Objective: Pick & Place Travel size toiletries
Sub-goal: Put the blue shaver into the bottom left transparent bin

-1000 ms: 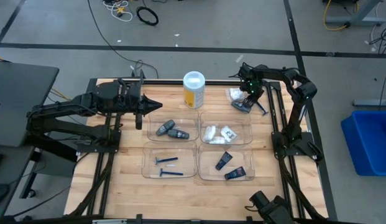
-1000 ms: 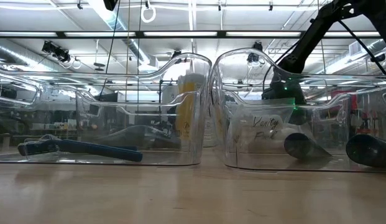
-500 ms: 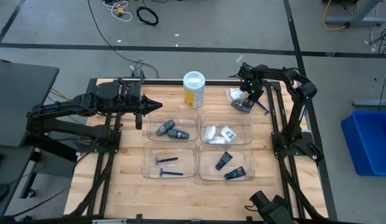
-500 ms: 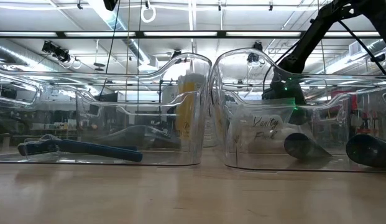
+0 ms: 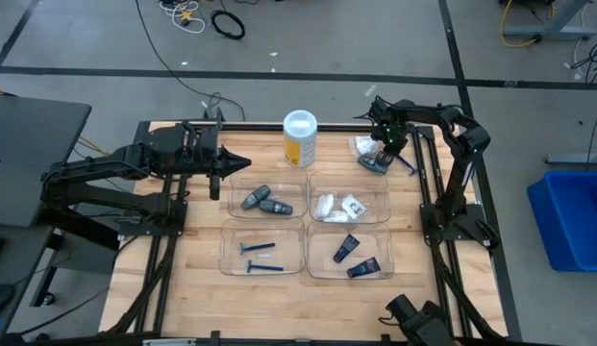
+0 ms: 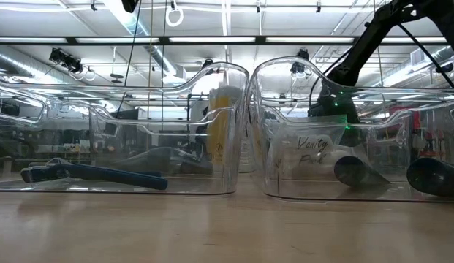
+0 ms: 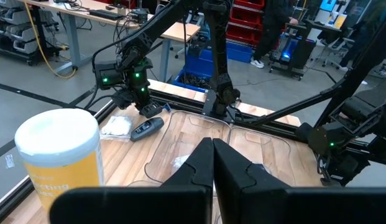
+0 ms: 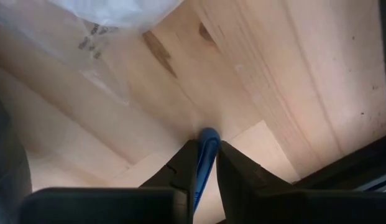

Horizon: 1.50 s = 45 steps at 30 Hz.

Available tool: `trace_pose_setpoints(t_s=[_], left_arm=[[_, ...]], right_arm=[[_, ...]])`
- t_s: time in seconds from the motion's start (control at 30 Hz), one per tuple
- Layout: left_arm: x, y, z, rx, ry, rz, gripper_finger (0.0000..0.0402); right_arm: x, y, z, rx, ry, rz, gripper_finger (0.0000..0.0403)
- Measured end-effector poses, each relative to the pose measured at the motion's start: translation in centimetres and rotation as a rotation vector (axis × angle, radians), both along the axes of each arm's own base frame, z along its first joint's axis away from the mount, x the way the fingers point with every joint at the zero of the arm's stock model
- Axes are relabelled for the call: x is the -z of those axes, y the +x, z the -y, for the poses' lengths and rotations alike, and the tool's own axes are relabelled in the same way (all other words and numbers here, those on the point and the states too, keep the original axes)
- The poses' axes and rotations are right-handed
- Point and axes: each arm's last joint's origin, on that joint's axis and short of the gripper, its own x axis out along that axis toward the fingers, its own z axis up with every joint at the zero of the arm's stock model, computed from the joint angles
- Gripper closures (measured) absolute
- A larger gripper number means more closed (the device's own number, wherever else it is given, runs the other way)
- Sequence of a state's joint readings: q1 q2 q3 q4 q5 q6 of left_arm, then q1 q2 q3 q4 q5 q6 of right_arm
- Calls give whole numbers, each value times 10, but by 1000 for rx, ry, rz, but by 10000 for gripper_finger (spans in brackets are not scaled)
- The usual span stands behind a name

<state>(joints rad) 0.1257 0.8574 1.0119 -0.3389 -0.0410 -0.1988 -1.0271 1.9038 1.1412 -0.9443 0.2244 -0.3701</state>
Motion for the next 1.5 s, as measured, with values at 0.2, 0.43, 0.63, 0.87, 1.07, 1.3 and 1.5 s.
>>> trace_pose_setpoints(t_s=[0.2, 0.43, 0.63, 0.87, 1.07, 1.3, 1.5], left_arm=[[0, 0, 0, 0, 0, 0, 393], [0, 0, 0, 9, -2, 0, 397], [0, 0, 0, 12, -2, 1, 396], [0, 0, 0, 12, -2, 1, 393], [0, 0, 0, 12, -2, 1, 397], [0, 0, 0, 12, -2, 1, 397], [0, 0, 0, 12, -2, 1, 395]], right_arm=[[-3, 1, 3, 12, -14, -3, 352], [-9, 3, 6, 18, -15, -7, 353], [-9, 3, 5, 20, -9, -9, 353], [-10, 2, 4, 20, -4, -10, 353], [-10, 4, 3, 20, 20, 13, 353], [-10, 8, 1, 12, 25, 33, 353], [-10, 12, -1, -4, 20, 37, 353]])
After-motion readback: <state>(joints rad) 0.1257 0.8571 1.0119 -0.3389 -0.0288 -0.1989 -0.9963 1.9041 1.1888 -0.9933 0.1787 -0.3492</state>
